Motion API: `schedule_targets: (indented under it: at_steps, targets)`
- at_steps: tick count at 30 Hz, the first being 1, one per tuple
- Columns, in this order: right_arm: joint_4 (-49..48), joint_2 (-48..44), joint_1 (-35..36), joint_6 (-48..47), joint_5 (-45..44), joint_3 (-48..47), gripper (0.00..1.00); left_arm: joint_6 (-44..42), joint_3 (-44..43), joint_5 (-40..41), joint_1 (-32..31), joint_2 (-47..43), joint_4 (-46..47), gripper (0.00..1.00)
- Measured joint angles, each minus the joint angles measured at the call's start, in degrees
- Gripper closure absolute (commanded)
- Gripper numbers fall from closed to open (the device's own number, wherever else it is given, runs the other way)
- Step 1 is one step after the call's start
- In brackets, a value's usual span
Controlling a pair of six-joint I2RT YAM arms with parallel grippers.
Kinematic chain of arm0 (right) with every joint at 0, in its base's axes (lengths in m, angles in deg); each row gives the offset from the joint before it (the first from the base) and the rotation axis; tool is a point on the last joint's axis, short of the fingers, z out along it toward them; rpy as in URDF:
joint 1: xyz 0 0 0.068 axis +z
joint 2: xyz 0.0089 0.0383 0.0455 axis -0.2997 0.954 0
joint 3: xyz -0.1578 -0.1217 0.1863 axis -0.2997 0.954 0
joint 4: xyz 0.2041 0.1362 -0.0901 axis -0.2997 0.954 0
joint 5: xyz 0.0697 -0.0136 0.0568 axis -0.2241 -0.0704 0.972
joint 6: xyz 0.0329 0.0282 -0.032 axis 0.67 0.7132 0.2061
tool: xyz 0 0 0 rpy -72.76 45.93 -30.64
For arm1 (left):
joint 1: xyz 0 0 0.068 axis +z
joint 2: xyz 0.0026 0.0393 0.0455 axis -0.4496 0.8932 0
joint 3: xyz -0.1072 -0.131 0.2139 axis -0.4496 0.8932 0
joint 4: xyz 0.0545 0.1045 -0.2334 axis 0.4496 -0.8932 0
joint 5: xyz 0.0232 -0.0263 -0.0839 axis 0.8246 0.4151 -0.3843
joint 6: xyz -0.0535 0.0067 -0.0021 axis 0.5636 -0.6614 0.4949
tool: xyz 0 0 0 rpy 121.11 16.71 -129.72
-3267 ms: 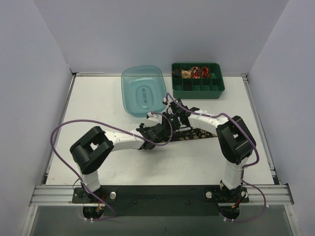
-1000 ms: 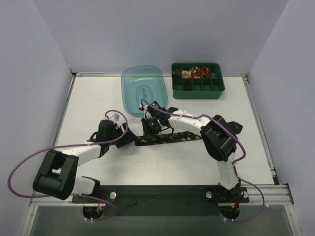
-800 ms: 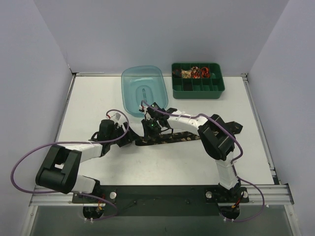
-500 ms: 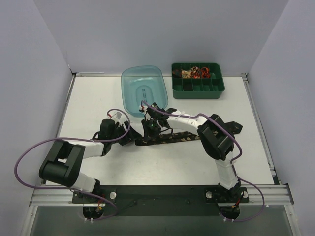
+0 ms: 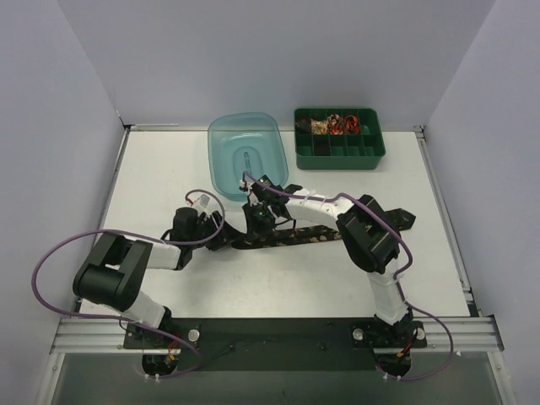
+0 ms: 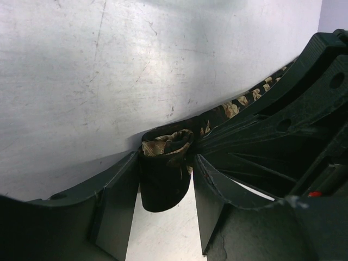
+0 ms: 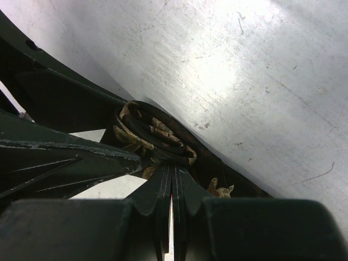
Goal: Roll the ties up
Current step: Roll the tie at the center of the board.
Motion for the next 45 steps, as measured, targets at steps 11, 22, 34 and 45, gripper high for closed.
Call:
schedule_targets:
  at_steps: [11, 22, 34, 45]
  targets:
    - [0.0, 0.1, -0.1, 0.5, 0.1, 0.0, 1.0, 3.1, 1.2, -0.5, -0.4, 5.5, 9.2, 1.0]
    - [-0.2, 0.7, 0.0, 0.6, 0.8, -0.8, 1.0, -0.6, -0.4, 4.2, -1.3, -0.7, -2.4, 1.0]
    - [-0.5, -1.5, -2.3, 1.1, 0.8, 0.0, 1.0, -11.3, -9.3, 15.5, -2.0, -8.5, -30.3, 1.0]
    - [-2.1, -10.9, -6.0, 2.0, 0.7, 5.6, 1.0, -17.3, -18.3, 30.6, -7.0, -9.5, -48.9, 1.0]
